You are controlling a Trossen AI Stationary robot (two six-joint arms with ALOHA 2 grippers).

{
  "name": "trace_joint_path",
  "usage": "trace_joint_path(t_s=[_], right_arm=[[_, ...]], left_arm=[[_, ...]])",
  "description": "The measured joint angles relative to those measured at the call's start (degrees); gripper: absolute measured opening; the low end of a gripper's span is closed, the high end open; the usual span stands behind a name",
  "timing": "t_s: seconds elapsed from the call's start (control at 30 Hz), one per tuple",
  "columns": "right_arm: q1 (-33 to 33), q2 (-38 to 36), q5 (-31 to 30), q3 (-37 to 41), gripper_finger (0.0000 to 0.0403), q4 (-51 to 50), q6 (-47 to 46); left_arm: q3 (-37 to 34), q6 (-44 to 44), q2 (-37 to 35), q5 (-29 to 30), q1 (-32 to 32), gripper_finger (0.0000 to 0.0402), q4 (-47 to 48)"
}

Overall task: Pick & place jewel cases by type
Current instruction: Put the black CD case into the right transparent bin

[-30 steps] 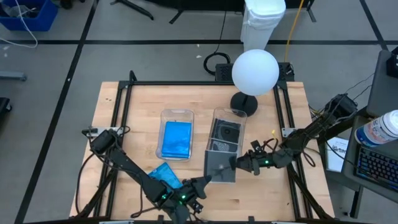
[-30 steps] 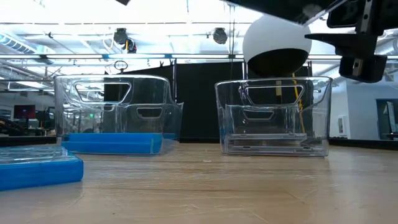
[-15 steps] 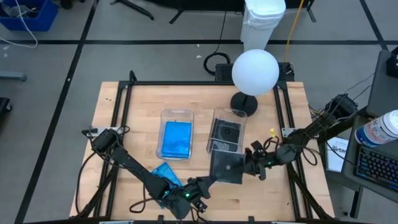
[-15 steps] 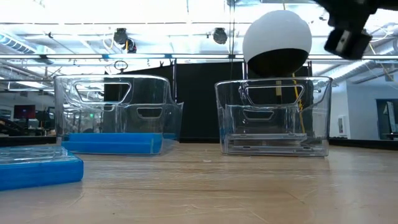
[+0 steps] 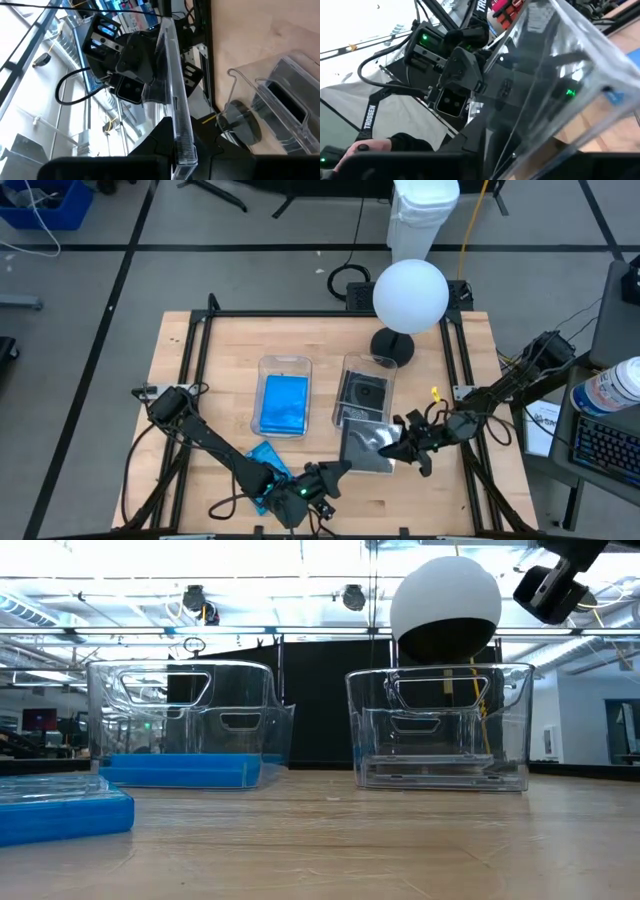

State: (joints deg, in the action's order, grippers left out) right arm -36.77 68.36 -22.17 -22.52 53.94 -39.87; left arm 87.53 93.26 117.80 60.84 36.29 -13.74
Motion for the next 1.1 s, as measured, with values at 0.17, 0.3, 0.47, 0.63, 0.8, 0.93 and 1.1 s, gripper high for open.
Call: trace_joint_path(t_s=[0.17,0.3,0.47,0.63,0.8,0.93,1.1], right_arm=[[-0.02,0.00,0.15,0.00,0.0030,1.52,2.71],[0.00,-0.04,0.09,0.00,0.0026,1.43,4.10],[0.00,-0.04,0.00,-0.02,0.0036,1.92,6.78],[0.00,-0.11,1.24,-0.02,0.0027,4.67,8.75],[0.02,-0.11,2.80,-0.02,0.0013,6.41,9.96],[0.00,-0.11,2.95,-0.02,0.0013,6.24,11.12],[-0.09,-0.11,3.07,-0.02,0.0014,6.26,19.57]], left_arm=[[0.00,-0.27,-0.02,0.38,0.00,0.0039,0.03],[0.00,-0.86,-0.02,1.36,0.10,0.0045,1.32],[0.00,-0.93,-0.02,2.31,1.04,0.0113,1.44],[0.00,1.82,-0.02,3.60,2.60,0.0211,1.54],[0.00,1.60,-0.02,6.70,3.71,0.0289,1.24],[0.00,-7.11,-0.65,9.62,4.81,0.0324,1.73],[-0.02,-22.79,-4.34,15.79,5.64,0.0322,4.58]])
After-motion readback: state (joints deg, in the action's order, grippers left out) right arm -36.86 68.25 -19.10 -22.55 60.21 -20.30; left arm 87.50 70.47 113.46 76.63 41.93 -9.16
